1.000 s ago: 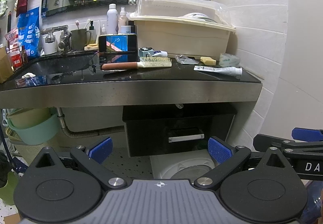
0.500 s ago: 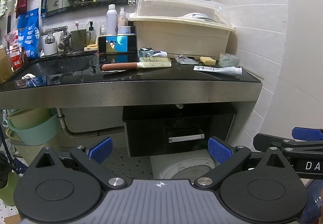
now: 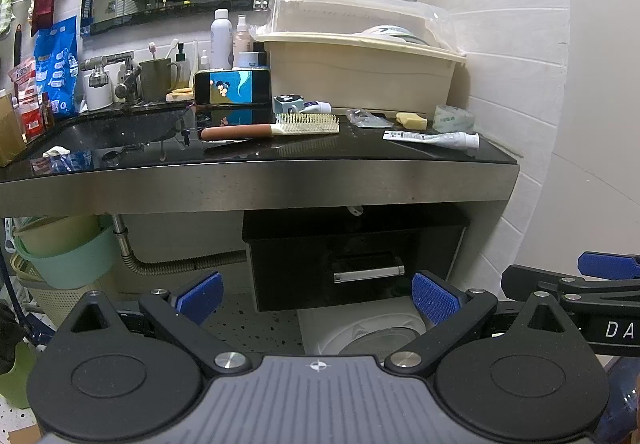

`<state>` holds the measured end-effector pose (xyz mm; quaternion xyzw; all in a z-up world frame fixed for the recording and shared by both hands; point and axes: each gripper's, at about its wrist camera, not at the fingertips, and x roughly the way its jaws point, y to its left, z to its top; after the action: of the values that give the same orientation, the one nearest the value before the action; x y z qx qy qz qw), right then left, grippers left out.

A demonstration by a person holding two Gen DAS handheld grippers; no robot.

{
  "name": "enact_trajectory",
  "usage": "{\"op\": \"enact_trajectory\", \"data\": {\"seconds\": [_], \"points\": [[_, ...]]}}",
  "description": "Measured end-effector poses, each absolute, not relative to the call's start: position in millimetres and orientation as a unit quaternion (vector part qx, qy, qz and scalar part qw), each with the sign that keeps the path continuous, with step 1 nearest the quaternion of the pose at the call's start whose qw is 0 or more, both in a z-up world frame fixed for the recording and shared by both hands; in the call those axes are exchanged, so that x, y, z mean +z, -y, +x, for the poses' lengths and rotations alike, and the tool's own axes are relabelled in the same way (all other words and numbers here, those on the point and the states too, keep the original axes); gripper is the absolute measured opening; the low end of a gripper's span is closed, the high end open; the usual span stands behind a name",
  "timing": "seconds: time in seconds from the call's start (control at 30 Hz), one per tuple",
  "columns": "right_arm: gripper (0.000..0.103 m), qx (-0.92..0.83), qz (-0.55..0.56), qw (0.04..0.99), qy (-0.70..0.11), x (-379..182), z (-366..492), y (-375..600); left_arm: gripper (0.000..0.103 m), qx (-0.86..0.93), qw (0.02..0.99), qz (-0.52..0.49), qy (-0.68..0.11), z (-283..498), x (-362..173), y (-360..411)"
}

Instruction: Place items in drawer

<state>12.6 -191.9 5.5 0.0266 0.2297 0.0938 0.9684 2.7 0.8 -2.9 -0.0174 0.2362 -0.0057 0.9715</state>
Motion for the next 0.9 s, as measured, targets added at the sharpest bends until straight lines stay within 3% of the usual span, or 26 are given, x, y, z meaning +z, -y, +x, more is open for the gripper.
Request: {"op": "enact_trajectory", "data": {"seconds": [0.9], "points": [[0.097, 0.091, 0.023, 0.969, -0.230, 4.0, 16.7, 188.2, 0.102, -0.006, 0.970, -0.018, -0.241, 3.0, -2.1, 0.2]]}}
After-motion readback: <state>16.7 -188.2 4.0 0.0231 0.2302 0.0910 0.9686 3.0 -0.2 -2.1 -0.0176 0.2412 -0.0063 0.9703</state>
